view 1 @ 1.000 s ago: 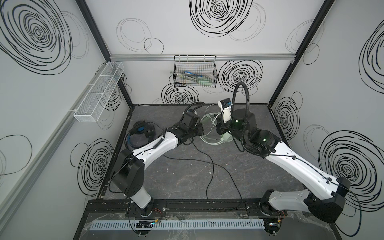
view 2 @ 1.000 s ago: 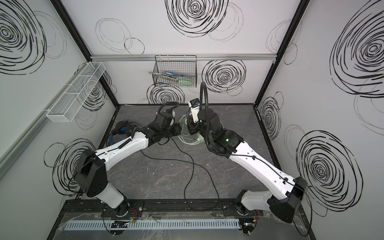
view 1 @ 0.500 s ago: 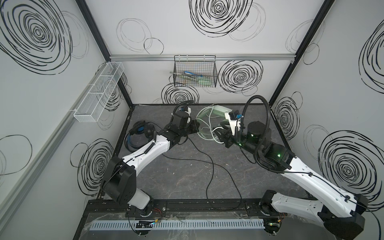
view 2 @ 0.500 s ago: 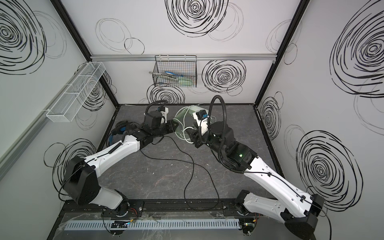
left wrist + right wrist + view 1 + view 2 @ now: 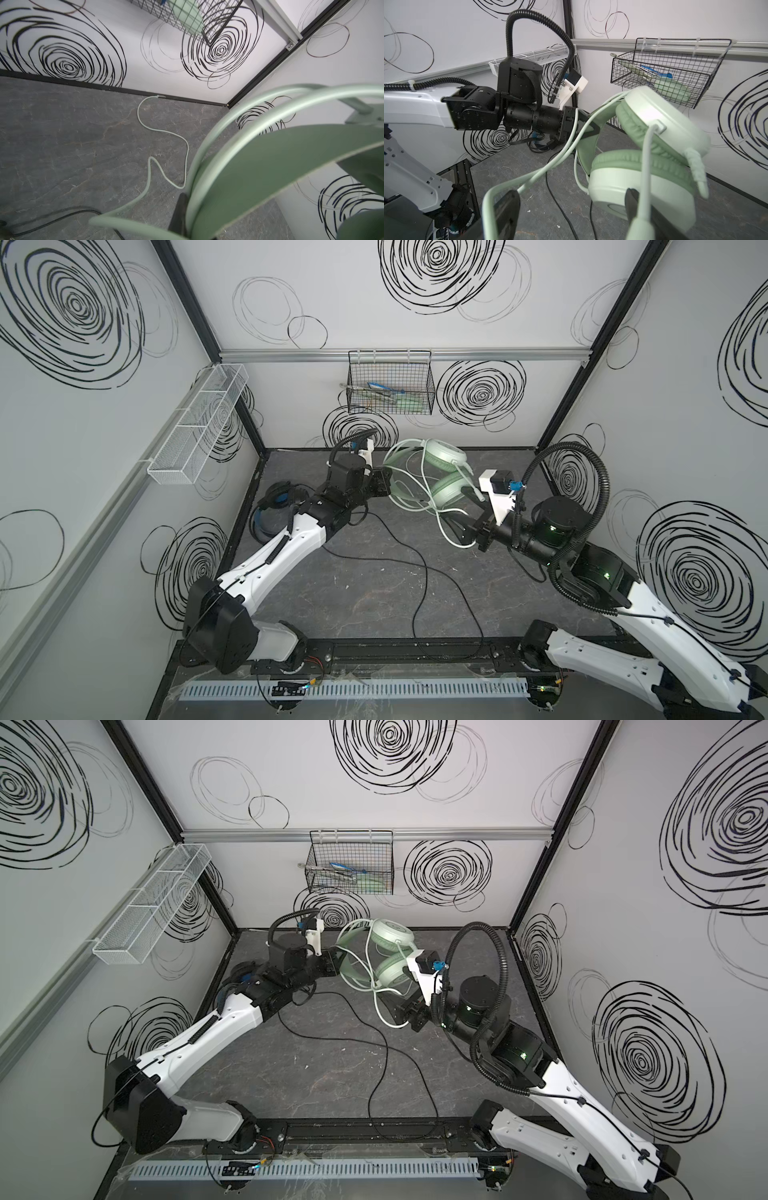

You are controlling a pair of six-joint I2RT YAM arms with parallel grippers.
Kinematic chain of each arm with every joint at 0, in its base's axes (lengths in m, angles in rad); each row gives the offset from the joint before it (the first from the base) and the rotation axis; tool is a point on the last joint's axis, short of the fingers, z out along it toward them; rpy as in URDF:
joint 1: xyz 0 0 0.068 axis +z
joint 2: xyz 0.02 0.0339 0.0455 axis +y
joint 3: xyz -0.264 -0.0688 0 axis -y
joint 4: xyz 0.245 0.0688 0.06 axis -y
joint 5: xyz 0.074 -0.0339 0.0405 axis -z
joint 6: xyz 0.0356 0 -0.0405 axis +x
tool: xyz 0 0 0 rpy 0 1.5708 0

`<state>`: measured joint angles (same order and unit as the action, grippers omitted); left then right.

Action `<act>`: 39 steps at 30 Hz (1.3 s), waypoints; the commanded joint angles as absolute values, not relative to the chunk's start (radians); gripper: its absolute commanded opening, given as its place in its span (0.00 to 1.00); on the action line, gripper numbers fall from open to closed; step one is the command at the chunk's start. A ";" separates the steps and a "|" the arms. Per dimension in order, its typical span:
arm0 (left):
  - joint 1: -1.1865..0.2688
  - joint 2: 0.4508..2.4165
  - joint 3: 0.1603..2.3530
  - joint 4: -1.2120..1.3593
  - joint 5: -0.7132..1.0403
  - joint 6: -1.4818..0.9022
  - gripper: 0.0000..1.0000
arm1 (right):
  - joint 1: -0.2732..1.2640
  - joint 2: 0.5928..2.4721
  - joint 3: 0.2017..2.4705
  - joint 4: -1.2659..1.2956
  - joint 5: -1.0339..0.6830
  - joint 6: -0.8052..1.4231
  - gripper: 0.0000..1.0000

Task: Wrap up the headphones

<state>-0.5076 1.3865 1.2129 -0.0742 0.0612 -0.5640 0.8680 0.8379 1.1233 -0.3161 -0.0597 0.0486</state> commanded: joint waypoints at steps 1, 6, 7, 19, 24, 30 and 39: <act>-0.497 1.365 1.309 0.023 0.036 -0.560 0.00 | 0.885 0.837 1.103 -0.310 -0.094 0.056 0.85; -0.484 1.375 1.355 -0.013 0.061 -0.554 0.00 | 0.907 0.843 1.129 -0.344 -0.074 0.022 0.93; -0.481 1.374 1.362 -0.020 0.061 -0.549 0.00 | 0.909 0.841 1.132 -0.352 -0.072 0.017 0.94; -0.416 1.381 1.483 -0.092 0.061 -0.494 0.00 | 0.928 0.713 0.990 -0.320 0.156 0.025 0.45; -0.388 1.399 1.541 -0.100 0.020 -0.491 0.00 | 0.947 0.729 1.012 -0.377 0.130 -0.029 0.46; -0.380 1.450 1.639 -0.078 -0.006 -0.532 0.00 | 1.053 0.774 1.078 -0.454 0.186 -0.111 0.46; -0.425 1.547 1.870 -0.129 -0.063 -0.628 0.00 | 1.405 0.872 1.149 -0.386 0.546 -0.193 0.63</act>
